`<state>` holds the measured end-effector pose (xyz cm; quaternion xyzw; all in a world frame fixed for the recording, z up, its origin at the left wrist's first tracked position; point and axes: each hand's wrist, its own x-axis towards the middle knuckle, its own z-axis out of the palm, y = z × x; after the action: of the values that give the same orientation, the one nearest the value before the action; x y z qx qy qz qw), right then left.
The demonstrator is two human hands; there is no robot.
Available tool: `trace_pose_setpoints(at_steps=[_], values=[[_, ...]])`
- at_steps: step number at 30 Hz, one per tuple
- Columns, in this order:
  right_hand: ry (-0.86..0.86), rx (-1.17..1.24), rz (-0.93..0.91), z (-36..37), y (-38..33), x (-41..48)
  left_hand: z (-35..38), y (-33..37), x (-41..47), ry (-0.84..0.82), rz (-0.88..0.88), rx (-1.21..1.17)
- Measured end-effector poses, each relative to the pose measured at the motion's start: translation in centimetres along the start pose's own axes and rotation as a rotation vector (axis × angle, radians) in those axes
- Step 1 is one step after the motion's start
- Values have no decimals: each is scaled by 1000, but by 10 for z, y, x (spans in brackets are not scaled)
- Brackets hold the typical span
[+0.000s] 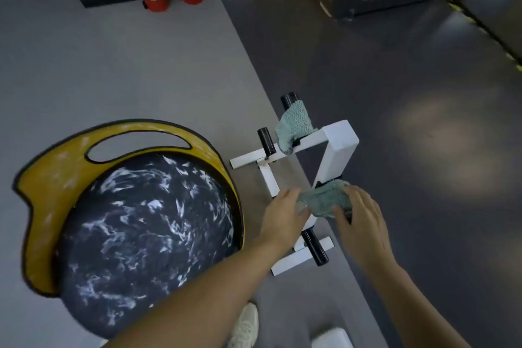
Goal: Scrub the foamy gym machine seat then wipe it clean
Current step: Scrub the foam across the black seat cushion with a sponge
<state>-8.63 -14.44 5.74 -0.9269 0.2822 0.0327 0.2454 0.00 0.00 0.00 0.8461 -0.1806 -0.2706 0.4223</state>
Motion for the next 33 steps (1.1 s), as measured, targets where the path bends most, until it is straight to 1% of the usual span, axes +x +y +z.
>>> trace_pose_setpoints(at_steps=[2,4,6,9,11,12,15,17,20,22,24,28,33], values=[[43,43,21,7,3,9,9,-3,15,24,-7,-5],[38,61,29,9,4,20,16,-6,28,26,-4,4],[28,70,30,9,6,27,22,-7,32,42,31,11],[-14,107,82,-1,2,34,22,-12,34,115,101,60],[-2,68,92,-4,-3,36,19,-17,33,130,140,87],[18,10,64,-5,-5,36,17,-19,30,123,163,81],[64,-198,-95,-3,-19,28,-1,-29,16,110,264,42],[105,-222,-178,5,-38,17,-21,-41,5,121,294,40],[142,-172,-321,28,-80,4,-66,-70,-10,186,302,28],[109,-121,-425,49,-109,1,-101,-96,-24,250,322,17],[13,-45,-505,73,-135,2,-136,-123,-40,295,322,20],[-256,233,-502,131,-186,7,-192,-177,-69,365,288,26],[-362,374,-607,200,-229,12,-229,-242,-82,449,231,47]])
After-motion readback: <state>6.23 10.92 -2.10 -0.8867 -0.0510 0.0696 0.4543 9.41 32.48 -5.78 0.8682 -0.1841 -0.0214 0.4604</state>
